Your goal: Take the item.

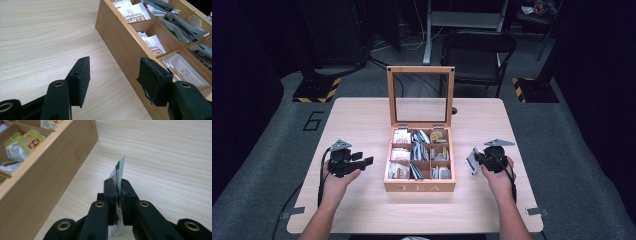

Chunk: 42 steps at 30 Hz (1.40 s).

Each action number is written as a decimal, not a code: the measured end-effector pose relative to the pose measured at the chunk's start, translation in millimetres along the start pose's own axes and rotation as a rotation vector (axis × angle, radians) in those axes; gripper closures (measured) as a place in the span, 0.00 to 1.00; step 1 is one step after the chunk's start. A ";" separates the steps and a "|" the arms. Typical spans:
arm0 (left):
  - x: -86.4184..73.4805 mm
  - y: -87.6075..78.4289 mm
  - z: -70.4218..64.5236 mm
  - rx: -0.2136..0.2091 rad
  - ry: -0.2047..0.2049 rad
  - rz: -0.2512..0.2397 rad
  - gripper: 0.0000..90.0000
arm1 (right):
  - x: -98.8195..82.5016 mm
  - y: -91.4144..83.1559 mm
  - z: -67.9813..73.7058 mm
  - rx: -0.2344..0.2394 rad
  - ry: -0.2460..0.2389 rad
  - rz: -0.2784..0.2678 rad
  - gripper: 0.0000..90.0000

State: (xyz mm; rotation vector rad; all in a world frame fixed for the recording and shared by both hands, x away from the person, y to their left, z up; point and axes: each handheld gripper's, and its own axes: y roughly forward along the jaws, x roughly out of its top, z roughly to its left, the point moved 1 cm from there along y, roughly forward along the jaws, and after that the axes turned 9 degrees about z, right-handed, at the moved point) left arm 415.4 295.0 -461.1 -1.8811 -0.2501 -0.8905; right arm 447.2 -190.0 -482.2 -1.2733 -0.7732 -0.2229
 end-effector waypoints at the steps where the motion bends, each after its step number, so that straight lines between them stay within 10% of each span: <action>1: 0.1 0.3 0.4 0.005 -0.002 -0.010 0.48 | -0.4 -0.1 -1.1 -0.001 0.011 0.004 0.92; 23: 1.9 1.8 8.1 0.011 -0.011 -0.017 0.47 | -7.9 -16.7 -35.8 -0.091 0.130 -0.012 0.61; 42: 5.4 -3.2 0.1 0.001 -0.007 -0.038 0.47 | 49.9 -39.3 4.4 -0.023 -0.048 -0.055 0.61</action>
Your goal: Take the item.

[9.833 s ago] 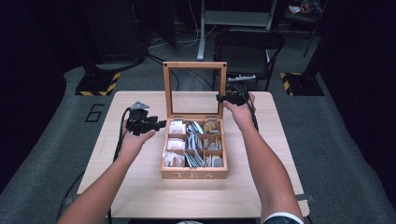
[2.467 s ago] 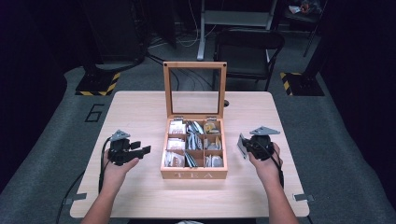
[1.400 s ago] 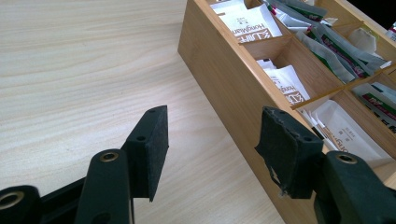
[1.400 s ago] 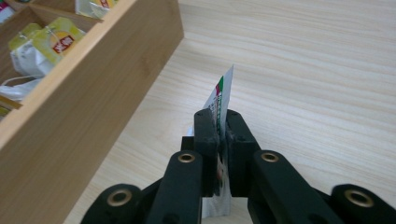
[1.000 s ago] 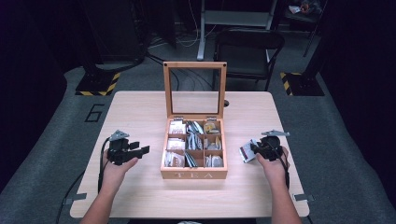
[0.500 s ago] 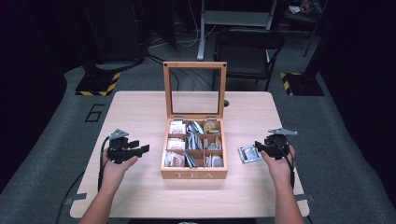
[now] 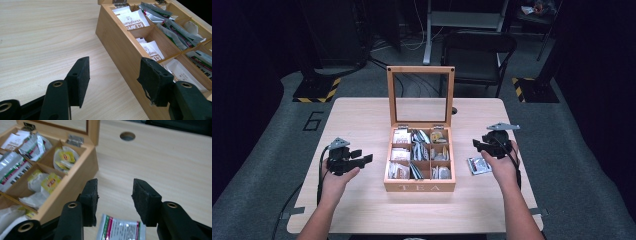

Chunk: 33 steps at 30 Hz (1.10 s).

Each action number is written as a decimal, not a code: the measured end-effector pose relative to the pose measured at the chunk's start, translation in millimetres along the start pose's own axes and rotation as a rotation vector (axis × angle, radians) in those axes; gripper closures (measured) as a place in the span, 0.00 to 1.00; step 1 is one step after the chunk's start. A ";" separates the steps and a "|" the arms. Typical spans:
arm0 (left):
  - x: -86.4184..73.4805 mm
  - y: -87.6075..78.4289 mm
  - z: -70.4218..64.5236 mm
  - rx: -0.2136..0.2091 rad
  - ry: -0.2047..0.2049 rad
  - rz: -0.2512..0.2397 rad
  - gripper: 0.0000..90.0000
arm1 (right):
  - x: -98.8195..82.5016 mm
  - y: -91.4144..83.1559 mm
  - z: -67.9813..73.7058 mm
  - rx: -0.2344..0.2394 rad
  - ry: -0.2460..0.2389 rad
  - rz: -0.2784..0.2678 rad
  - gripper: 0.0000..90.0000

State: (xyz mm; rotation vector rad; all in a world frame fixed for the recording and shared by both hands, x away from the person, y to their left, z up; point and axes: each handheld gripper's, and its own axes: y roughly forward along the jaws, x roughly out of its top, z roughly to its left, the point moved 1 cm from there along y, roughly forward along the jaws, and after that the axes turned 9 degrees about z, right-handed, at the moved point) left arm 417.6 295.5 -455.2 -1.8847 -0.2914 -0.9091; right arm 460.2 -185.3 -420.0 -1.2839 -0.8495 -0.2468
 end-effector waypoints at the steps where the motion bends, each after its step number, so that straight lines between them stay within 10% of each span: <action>1: 0.2 -0.2 0.2 -0.005 0.002 0.008 0.47 | 5.3 -0.4 1.7 0.002 -0.018 -0.004 0.61; 17: -1.1 2.1 -0.9 -0.005 0.001 0.024 0.47 | 73.8 19.7 26.8 0.092 -0.138 -0.004 0.56; 33: -2.6 4.2 -2.1 -0.009 0.009 0.032 0.47 | 113.4 54.7 24.3 0.096 -0.113 -0.002 0.58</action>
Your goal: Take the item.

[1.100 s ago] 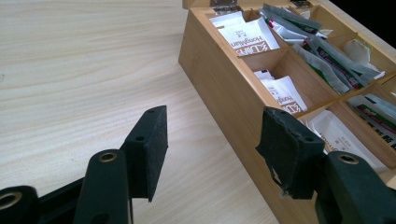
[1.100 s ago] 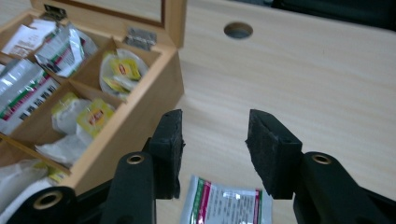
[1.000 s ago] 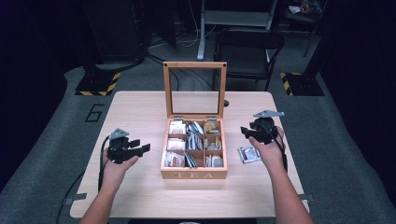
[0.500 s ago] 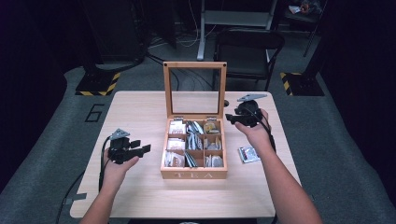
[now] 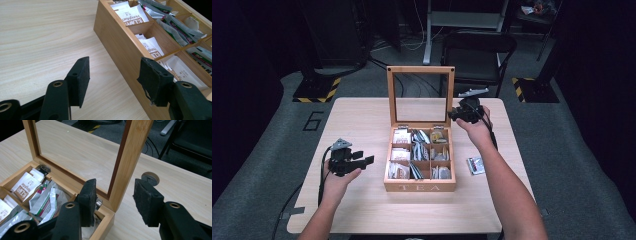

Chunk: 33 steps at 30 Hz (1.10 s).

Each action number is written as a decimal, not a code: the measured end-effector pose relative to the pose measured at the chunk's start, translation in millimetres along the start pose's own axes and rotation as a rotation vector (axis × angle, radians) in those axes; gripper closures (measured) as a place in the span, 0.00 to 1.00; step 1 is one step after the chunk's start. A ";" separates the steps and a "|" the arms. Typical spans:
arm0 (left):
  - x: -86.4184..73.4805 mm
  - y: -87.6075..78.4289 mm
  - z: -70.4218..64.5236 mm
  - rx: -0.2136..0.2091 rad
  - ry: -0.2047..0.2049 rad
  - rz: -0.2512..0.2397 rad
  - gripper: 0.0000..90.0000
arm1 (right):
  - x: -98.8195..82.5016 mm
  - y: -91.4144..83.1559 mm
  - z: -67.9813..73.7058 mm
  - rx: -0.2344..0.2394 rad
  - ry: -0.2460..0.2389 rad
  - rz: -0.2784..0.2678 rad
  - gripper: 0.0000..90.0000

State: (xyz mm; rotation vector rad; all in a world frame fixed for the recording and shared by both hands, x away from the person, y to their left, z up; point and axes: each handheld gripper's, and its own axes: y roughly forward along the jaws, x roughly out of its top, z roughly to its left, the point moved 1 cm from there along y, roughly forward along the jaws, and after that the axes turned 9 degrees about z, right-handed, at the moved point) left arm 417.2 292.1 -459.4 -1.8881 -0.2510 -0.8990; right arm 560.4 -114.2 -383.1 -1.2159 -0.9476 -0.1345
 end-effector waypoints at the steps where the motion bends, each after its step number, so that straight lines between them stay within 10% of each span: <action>1: -0.1 0.4 -0.5 0.000 0.000 0.000 0.47 | 1.1 1.4 -0.8 -0.003 -0.004 -0.001 0.58; 21: -2.0 -0.5 -0.4 -0.012 -0.008 -0.004 0.47 | 26.1 31.6 -8.7 -0.051 0.024 -0.014 0.53; 33: -2.4 -1.3 0.0 -0.015 -0.014 -0.006 0.47 | 29.0 36.0 -16.0 0.007 0.026 -0.031 0.66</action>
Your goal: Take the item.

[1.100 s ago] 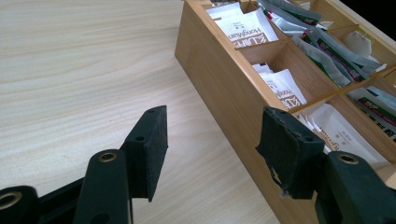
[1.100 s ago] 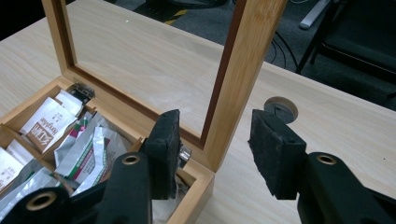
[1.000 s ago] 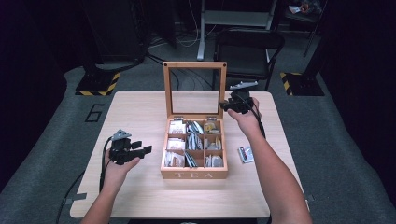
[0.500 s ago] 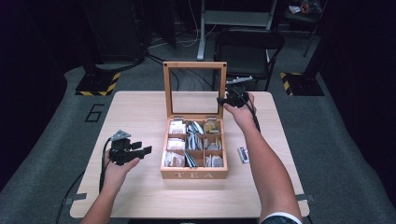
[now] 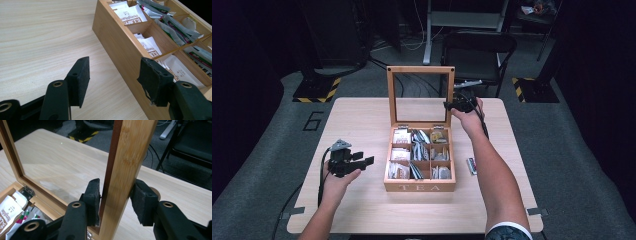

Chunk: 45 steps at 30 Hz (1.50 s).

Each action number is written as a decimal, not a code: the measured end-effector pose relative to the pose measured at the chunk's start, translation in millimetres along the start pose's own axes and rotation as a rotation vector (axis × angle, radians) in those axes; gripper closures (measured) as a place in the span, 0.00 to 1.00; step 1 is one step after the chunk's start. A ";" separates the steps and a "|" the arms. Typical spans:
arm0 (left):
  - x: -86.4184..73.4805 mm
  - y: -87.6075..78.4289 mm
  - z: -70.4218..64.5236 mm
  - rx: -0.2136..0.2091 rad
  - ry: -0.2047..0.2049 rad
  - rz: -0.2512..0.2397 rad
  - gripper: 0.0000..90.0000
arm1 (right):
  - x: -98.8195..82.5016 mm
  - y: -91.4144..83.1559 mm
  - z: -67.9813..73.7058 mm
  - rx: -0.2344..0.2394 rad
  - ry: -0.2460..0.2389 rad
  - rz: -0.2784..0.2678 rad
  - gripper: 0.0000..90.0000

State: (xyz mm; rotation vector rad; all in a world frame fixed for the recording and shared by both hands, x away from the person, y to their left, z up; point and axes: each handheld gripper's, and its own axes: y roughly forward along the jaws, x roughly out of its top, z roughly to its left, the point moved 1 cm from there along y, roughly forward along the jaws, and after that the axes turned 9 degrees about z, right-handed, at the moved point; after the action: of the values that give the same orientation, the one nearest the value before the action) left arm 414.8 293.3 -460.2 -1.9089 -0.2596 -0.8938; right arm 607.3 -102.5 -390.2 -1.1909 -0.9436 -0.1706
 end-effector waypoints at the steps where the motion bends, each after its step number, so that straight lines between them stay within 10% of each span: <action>1: 0.0 0.0 0.1 -0.001 -0.001 -0.002 0.47 | 0.8 -0.1 0.2 -0.003 -0.005 0.005 0.66; 15: 0.3 -0.4 0.3 0.004 -0.014 -0.013 0.47 | -0.5 -9.0 -4.0 0.063 0.034 0.009 0.72; 29: 5.1 -2.8 1.0 0.002 -0.007 -0.011 0.47 | -15.3 -22.5 5.5 0.055 -0.029 -0.052 0.73; 45: 60.5 -7.7 -13.5 -0.003 0.049 -0.024 0.47 | -26.8 -33.6 14.7 0.051 -0.087 -0.074 0.71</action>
State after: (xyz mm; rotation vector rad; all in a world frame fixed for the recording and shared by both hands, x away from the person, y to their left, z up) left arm 447.2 274.2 -410.3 -1.8879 -0.2523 -0.9561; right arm 563.6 -113.1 -384.3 -1.1243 -1.0633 -0.1534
